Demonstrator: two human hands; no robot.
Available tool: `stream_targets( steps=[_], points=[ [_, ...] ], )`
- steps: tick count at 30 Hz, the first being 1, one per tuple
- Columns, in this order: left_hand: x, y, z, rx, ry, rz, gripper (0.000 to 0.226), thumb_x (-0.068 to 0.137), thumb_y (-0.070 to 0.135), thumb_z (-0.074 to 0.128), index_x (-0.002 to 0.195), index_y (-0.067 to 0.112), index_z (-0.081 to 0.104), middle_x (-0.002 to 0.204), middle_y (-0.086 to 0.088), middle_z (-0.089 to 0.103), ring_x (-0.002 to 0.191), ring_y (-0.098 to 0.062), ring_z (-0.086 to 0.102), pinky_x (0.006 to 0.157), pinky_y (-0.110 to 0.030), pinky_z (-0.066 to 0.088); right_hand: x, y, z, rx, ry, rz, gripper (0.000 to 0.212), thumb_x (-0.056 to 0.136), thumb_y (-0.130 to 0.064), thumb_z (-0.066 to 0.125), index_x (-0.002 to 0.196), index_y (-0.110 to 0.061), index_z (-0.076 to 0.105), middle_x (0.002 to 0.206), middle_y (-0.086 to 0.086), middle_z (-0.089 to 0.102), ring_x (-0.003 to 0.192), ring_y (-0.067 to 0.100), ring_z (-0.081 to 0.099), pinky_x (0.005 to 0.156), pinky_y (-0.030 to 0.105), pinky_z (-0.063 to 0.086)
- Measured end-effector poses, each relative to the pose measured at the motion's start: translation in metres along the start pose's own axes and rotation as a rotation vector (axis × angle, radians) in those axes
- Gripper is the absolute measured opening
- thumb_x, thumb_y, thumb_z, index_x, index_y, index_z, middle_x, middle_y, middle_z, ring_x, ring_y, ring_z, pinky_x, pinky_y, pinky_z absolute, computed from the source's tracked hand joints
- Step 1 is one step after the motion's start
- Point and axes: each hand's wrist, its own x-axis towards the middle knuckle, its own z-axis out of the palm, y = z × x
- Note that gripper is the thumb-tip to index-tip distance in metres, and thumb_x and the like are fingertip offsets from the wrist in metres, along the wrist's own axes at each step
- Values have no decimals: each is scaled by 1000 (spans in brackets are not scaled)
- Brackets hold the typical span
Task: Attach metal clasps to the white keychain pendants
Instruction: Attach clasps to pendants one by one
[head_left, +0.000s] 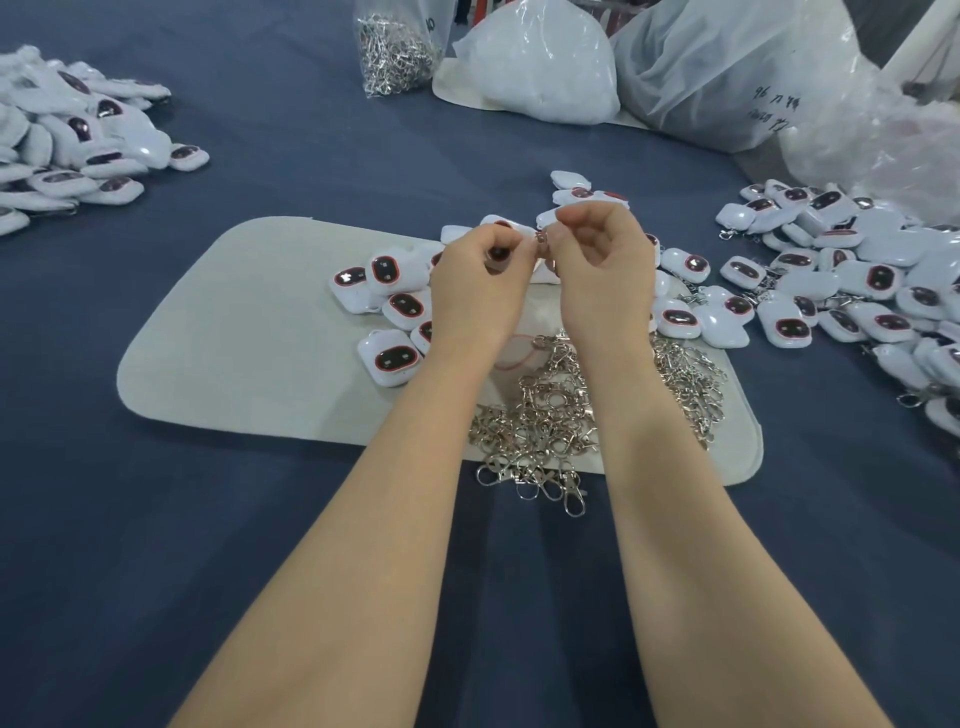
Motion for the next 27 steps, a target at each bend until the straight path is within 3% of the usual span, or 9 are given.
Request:
stream_targets(
  steps=[3, 7, 12, 18, 27],
  points=[
    [2, 0, 0, 7, 20, -28, 13, 92, 15, 58, 80, 14, 62, 67, 14, 54, 62, 0, 49, 68, -18, 41, 0, 0, 1, -36, -23, -30, 17, 89, -1, 57, 87, -18, 56, 89, -1, 63, 86, 20, 63, 85, 34, 53],
    [3, -1, 1, 12, 54, -39, 14, 94, 15, 55, 80, 13, 59, 71, 12, 54, 66, -3, 49, 68, -18, 41, -3, 2, 2, -228, -79, -124, 15, 90, -3, 53, 92, -17, 58, 84, -13, 59, 79, 5, 57, 75, 11, 45],
    [2, -1, 0, 62, 70, -11, 12, 93, 13, 55, 84, 14, 62, 73, 12, 55, 70, -7, 51, 65, -13, 40, -8, 4, 5, -337, -132, -151, 13, 88, -6, 54, 96, -16, 58, 82, -11, 59, 73, 4, 54, 71, 16, 45],
    [1, 0, 0, 91, 54, 10, 14, 95, 16, 54, 90, 9, 66, 83, 4, 61, 74, -9, 53, 67, -15, 41, -7, 2, 2, -252, -147, -106, 13, 88, -2, 56, 96, -13, 59, 84, -13, 58, 73, -4, 54, 70, 6, 43],
    [2, 2, 0, 31, 53, 11, 14, 95, 14, 53, 88, 10, 64, 76, 8, 57, 67, -6, 51, 68, -18, 42, -7, 0, 4, -188, -97, -77, 14, 87, -4, 59, 83, -16, 53, 75, -13, 56, 67, -1, 54, 66, 9, 45]
  ],
)
